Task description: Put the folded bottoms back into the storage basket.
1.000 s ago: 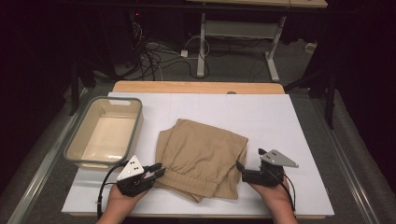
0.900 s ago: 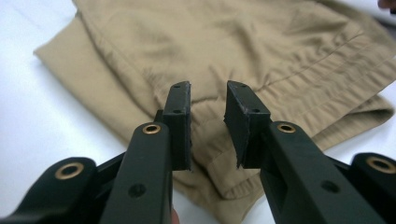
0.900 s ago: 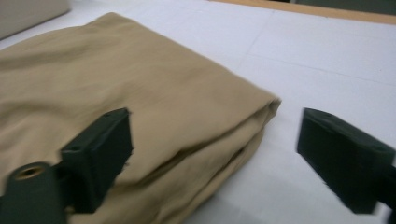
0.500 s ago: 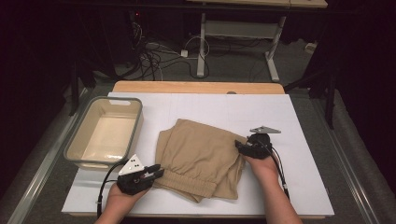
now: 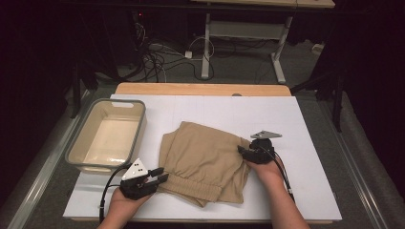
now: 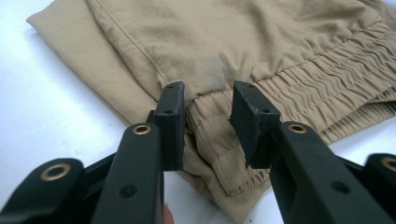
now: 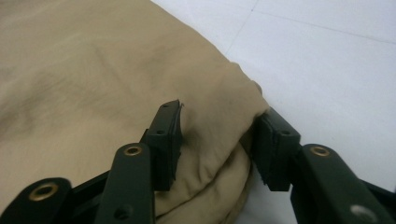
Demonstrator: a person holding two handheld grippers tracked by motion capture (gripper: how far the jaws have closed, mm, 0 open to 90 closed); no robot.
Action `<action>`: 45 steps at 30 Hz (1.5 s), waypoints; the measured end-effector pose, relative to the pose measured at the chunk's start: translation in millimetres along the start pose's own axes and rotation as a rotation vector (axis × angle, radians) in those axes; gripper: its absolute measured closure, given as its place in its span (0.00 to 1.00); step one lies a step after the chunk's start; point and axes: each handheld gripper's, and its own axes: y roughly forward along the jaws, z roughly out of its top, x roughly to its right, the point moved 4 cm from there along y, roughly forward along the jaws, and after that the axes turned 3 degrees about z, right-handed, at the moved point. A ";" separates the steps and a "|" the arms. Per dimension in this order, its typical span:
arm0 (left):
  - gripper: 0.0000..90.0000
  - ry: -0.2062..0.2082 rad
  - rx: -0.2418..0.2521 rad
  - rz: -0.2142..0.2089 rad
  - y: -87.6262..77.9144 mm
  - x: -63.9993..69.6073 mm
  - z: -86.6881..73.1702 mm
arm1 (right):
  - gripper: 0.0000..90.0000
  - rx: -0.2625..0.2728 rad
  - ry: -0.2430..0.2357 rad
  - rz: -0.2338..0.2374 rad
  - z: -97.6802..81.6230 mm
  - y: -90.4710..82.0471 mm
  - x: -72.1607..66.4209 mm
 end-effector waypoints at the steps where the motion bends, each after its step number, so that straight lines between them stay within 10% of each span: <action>1: 0.70 -0.002 0.000 -0.002 0.1 -0.2 0.0 | 0.57 0.000 0.000 0.000 0.0 0.0 0.0; 11: 0.64 -0.041 -0.021 -0.003 3.2 -3.6 0.8 | 0.25 -0.030 0.007 -0.067 4.2 7.0 5.5; 29: 0.62 -0.036 -0.025 0.011 4.6 -2.8 1.5 | 0.91 0.006 -0.042 0.069 0.5 0.4 -3.9; 38: 0.34 -0.051 0.025 -0.003 -7.2 3.9 6.3 | 0.93 0.091 -0.108 0.001 11.8 -11.2 2.1; 45: 0.17 -0.058 0.020 0.025 -2.8 7.7 6.6 | 0.93 0.101 -0.039 -0.042 1.5 -11.6 24.4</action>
